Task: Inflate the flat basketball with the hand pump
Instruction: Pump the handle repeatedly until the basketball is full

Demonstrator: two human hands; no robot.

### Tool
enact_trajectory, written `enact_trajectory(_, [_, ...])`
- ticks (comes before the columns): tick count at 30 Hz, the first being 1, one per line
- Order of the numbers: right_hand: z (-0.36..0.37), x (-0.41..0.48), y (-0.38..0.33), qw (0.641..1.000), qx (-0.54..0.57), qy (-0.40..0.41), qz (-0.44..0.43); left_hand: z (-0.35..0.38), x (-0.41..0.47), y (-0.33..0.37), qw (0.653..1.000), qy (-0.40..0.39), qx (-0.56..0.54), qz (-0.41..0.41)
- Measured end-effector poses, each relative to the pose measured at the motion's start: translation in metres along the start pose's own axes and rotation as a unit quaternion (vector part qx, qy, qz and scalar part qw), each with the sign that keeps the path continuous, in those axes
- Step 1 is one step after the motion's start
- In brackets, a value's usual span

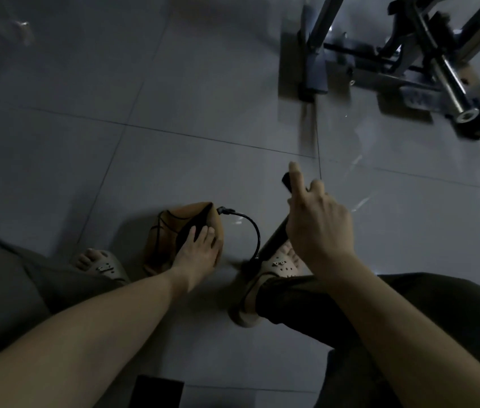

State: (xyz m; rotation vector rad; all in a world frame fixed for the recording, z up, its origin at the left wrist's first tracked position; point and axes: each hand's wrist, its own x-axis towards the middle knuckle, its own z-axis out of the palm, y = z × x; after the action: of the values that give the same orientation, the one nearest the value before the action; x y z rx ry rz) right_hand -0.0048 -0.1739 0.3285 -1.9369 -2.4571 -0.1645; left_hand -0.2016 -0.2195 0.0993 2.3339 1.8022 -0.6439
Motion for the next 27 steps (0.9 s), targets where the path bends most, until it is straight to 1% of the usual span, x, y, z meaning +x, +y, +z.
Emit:
enact_trajectory(2, [-0.009,-0.005,-0.004,1.0,-0.009,-0.001,0.0,0.003,0.001,-0.008,1.0,-0.014,-0.015,0.01])
enact_trajectory(3, [-0.005,-0.011,-0.009,1.0,-0.008,-0.015,-0.008,0.006,0.001,-0.013,0.999,-0.013,-0.018,0.024])
enact_trajectory(5, [0.016,-0.025,-0.02,0.998,-0.008,-0.051,-0.027,0.012,0.001,-0.027,0.997,-0.024,-0.022,0.063])
enact_trajectory(7, [0.038,-0.029,-0.021,0.997,-0.005,-0.074,-0.023,0.015,0.003,-0.035,0.995,-0.05,-0.018,0.085])
enact_trajectory(10, [0.06,-0.027,-0.017,0.995,0.002,-0.094,-0.014,0.018,0.011,-0.037,0.994,-0.073,-0.019,0.082])
enact_trajectory(17, [0.1,-0.022,-0.02,0.991,-0.006,-0.127,-0.04,0.018,0.022,-0.017,0.993,-0.099,-0.035,0.049])
enact_trajectory(21, [0.098,-0.012,-0.017,0.989,-0.011,-0.137,-0.061,0.011,0.026,-0.013,0.994,-0.1,-0.038,0.032])
enact_trajectory(24, [0.085,-0.014,-0.016,0.986,-0.021,-0.139,-0.089,0.004,0.03,-0.012,0.994,-0.098,-0.043,0.037])
enact_trajectory(27, [0.057,-0.009,-0.009,0.992,-0.01,-0.08,-0.1,-0.008,0.028,-0.017,0.994,-0.088,-0.049,0.044])
